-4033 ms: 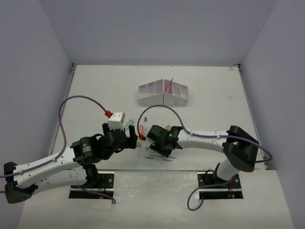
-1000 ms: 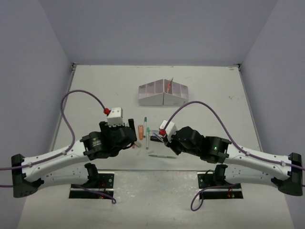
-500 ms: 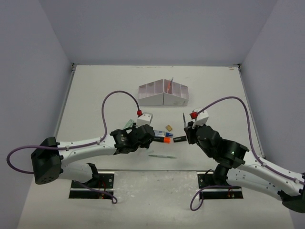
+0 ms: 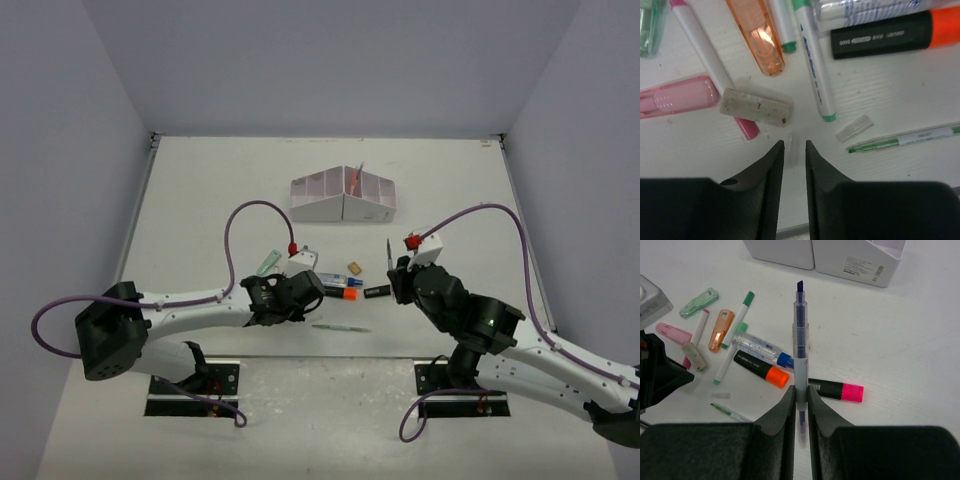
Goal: Sort the stationery into containers
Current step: Close the pen cap on the pen.
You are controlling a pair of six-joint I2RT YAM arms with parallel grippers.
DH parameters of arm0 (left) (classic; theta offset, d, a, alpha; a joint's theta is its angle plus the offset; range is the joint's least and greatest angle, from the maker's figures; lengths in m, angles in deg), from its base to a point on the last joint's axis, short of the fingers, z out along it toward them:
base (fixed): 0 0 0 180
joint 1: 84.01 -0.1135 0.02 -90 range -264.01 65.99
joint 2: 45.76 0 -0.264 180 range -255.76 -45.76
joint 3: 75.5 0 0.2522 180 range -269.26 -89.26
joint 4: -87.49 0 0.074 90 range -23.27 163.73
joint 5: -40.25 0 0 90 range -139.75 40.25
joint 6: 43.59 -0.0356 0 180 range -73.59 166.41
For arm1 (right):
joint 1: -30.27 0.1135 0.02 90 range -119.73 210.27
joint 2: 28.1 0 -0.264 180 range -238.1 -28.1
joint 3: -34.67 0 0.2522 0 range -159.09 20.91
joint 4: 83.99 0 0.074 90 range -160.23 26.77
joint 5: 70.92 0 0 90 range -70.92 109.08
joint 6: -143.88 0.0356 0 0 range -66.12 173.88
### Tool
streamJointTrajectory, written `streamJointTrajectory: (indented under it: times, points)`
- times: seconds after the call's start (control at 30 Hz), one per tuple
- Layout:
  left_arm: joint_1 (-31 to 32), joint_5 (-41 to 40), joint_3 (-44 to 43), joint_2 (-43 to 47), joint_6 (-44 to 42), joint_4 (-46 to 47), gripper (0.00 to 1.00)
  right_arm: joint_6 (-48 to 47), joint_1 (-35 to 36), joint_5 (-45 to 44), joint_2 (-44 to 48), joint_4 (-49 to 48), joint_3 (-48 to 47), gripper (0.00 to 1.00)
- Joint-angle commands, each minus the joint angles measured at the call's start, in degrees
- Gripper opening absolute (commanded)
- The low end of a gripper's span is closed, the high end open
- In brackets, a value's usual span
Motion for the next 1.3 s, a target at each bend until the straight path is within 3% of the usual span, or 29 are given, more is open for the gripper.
streamJointTrajectory:
  times: [0.0,0.5,0.7,0.87,1.07,1.17,1.27]
  points:
    - [-0.20,2.21,2.33,-1.31,1.04,1.98,0.25,1.16,-0.20,0.65,-0.05,-0.50,-0.48,0.00]
    - [-0.29,3.05,6.27,-4.73,0.52,7.11,0.23,0.14,-0.14,3.45,0.39,0.03,-1.18,0.00]
    - [-0.07,3.73,5.57,-6.04,0.51,6.47,0.00,-0.55,-0.20,6.75,1.38,-1.39,-0.35,0.00]
    - [0.51,5.34,3.02,-0.26,-0.30,3.29,0.00,-0.20,-0.14,8.42,2.78,-2.35,0.49,0.00]
    - [1.20,2.80,-5.58,13.41,-2.06,-1.31,0.00,0.20,-0.17,16.25,6.20,-7.51,1.96,0.00]
    - [1.20,-3.98,-7.14,19.15,-3.63,4.00,0.00,2.19,-0.14,21.27,7.58,-12.87,5.36,0.00]
    - [0.58,-7.03,-2.35,26.29,-5.22,24.03,0.00,4.81,-0.14,33.83,5.09,-26.22,10.12,0.00]
